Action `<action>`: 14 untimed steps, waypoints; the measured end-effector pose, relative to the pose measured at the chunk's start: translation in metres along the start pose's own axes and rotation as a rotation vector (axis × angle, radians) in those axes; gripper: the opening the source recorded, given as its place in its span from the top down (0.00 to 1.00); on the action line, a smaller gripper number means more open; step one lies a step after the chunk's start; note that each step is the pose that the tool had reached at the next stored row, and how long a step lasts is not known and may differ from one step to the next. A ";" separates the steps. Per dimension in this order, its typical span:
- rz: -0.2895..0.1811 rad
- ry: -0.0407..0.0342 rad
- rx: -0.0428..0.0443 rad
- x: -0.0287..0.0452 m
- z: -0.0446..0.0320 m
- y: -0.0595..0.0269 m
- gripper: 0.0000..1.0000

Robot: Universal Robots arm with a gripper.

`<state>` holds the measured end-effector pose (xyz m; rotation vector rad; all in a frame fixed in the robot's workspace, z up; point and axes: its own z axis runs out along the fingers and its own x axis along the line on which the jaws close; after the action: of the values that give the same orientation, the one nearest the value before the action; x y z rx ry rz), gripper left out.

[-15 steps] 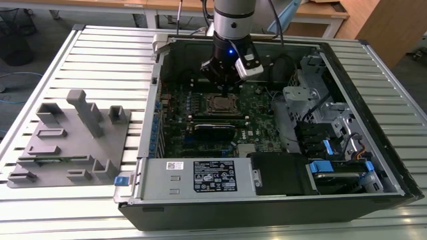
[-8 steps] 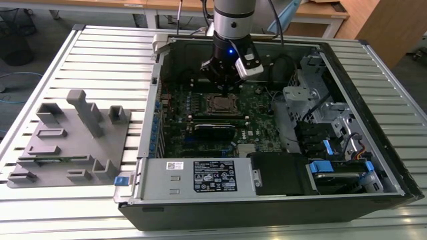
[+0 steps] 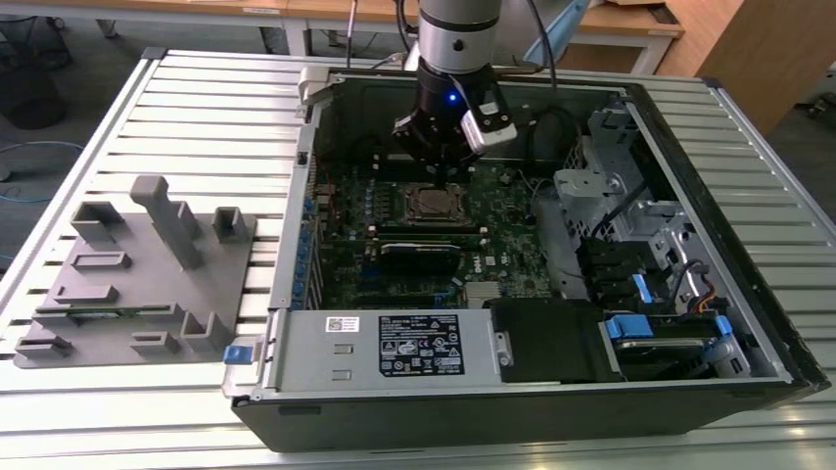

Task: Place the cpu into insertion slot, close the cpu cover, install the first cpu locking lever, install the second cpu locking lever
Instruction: 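Install the second cpu locking lever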

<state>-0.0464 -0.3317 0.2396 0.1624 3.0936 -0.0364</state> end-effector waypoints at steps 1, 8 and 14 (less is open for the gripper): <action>0.000 0.0000 0.0000 -0.0001 -0.0012 0.0000 0.90; 0.000 -0.0001 -0.0003 -0.0003 -0.0065 -0.0001 0.90; 0.000 0.0000 0.0000 -0.0006 -0.0066 -0.0028 0.90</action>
<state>-0.0464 -0.3344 0.2463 0.1623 3.0936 -0.0364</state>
